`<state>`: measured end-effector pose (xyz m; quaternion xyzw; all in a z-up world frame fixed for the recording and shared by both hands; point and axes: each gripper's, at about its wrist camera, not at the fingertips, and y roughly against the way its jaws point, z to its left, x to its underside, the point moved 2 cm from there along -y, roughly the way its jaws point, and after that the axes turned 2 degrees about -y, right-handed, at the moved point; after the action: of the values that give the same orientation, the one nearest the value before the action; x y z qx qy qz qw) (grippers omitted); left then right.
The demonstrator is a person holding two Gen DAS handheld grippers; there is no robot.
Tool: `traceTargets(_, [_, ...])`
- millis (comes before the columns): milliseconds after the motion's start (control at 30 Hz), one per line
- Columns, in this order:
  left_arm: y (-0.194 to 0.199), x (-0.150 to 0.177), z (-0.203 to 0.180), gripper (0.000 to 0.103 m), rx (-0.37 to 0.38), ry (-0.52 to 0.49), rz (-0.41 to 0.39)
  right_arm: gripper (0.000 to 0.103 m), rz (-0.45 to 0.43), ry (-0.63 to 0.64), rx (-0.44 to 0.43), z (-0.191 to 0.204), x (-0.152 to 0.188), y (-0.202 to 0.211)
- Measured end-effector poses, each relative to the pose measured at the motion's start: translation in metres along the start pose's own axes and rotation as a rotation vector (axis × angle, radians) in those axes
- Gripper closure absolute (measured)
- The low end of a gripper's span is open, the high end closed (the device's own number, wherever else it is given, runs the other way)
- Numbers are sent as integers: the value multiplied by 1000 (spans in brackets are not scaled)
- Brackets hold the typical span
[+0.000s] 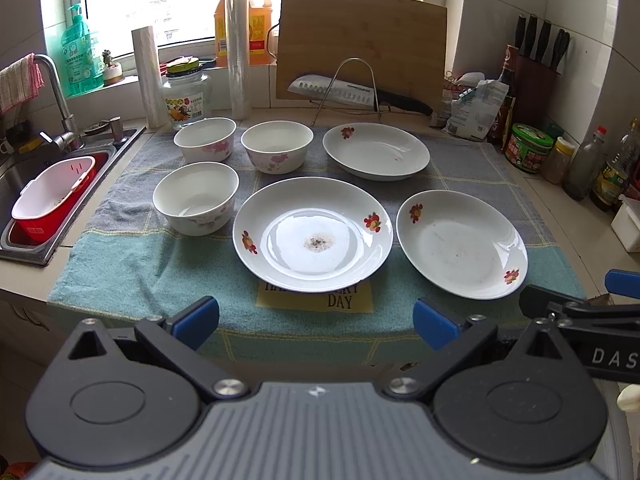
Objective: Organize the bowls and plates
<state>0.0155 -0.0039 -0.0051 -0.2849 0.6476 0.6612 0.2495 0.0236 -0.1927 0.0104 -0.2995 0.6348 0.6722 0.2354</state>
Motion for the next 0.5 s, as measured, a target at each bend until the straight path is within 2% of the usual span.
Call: traceTargets(500, [-1,-2,-5,1,-5,-6,2,0,-1,-3,1,-4,-1,0])
